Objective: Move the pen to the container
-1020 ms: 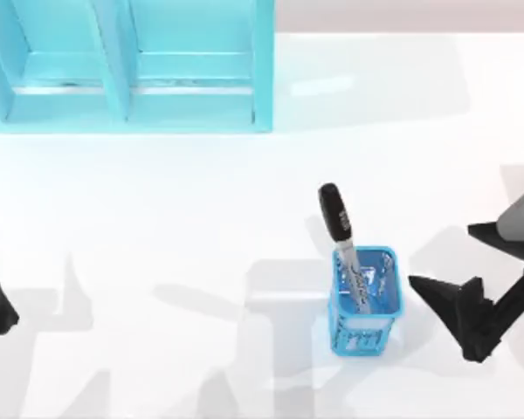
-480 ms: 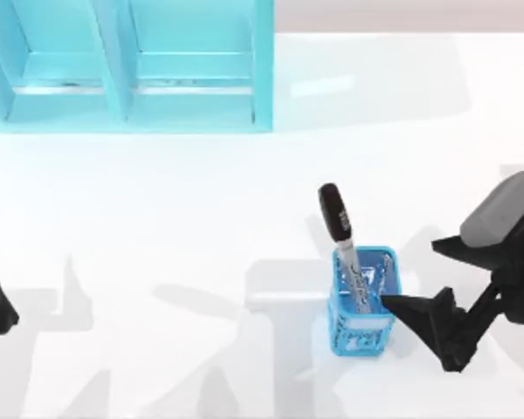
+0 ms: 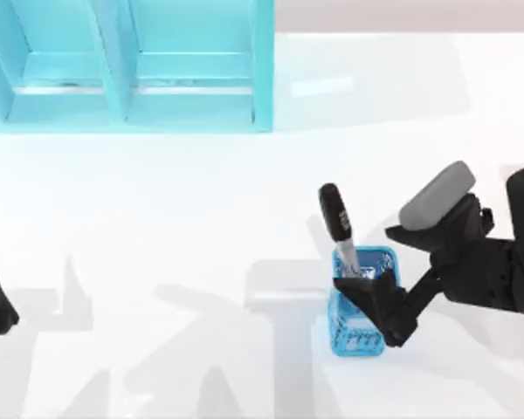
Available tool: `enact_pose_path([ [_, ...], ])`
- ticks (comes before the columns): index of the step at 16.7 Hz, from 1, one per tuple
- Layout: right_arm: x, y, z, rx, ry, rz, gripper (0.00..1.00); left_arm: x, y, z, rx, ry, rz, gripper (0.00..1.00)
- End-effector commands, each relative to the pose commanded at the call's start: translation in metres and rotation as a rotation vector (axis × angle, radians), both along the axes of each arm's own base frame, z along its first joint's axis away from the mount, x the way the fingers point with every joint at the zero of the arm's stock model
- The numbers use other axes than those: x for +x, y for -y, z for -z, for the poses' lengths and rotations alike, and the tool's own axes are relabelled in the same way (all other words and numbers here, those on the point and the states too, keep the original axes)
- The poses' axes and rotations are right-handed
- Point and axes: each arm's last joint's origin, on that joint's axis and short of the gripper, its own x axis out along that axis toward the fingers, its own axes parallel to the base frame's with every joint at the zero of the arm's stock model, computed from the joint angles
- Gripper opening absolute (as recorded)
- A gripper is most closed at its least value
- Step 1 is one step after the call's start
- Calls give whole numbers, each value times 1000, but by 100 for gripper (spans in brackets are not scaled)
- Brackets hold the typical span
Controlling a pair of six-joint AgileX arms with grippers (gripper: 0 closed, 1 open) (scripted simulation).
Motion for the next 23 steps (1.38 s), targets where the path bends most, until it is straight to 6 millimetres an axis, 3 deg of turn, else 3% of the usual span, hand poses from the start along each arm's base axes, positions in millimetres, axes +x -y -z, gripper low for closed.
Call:
enact_pose_path([
  [5,15,-31,28,-1,-2,0,100,0,0,0,0,0,0,100],
  [10,16,-34,31,0,0,0,100,0,0,0,0,0,0,100],
  [23,16,-34,31,0,0,0,2,0,0,0,0,0,0,100],
])
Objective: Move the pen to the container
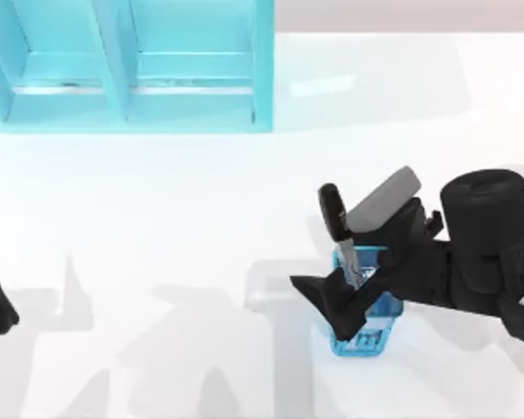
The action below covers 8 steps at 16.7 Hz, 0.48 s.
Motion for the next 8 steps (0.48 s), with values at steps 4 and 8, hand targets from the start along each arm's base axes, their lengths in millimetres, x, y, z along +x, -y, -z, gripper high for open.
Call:
enact_pose_path([
  [4,0,0,0,0,0,0,0,0,0,0,0,0,0,100],
  [8,0,0,0,0,0,0,0,0,0,0,0,0,0,100],
])
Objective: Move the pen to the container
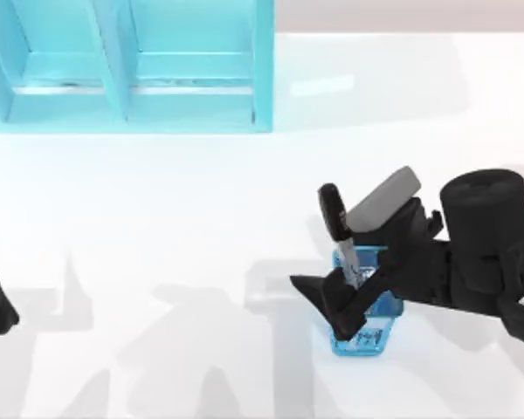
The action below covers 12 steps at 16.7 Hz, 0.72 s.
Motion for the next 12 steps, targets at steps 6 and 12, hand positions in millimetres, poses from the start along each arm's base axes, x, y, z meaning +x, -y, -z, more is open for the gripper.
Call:
enact_pose_path([
  [6,11,9,-14,-2,-4,-30,0,0,0,0,0,0,0,100],
  [12,33,63,-69,-20,-28,-52,0,0,0,0,0,0,0,100],
])
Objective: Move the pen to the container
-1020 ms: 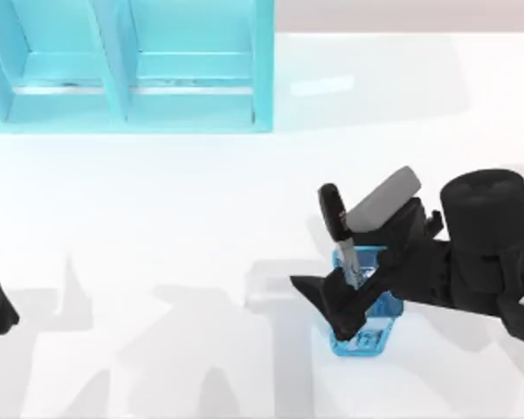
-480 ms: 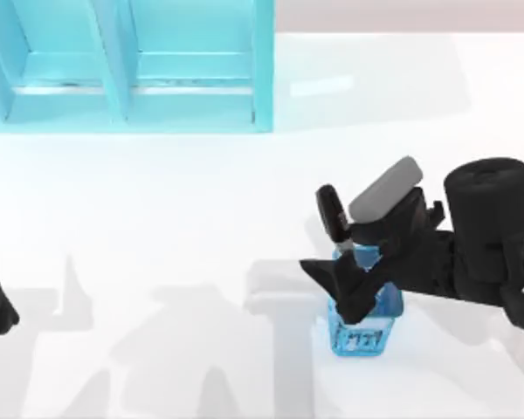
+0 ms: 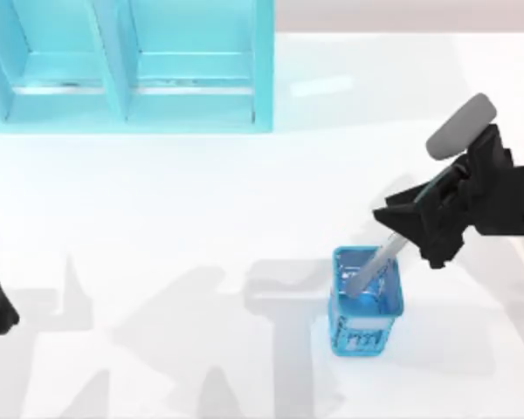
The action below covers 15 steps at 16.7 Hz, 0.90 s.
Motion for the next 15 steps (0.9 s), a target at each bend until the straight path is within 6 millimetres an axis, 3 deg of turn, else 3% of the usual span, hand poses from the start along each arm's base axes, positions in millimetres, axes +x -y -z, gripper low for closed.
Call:
enact_pose_path([
  [7,-24,74,-73,24,18,36,0,0,0,0,0,0,0,100],
  [10,-33,86,-84,30,33,49,0,0,0,0,0,0,0,100],
  [15,-33,85,-82,28,25,50,0,0,0,0,0,0,0,100],
])
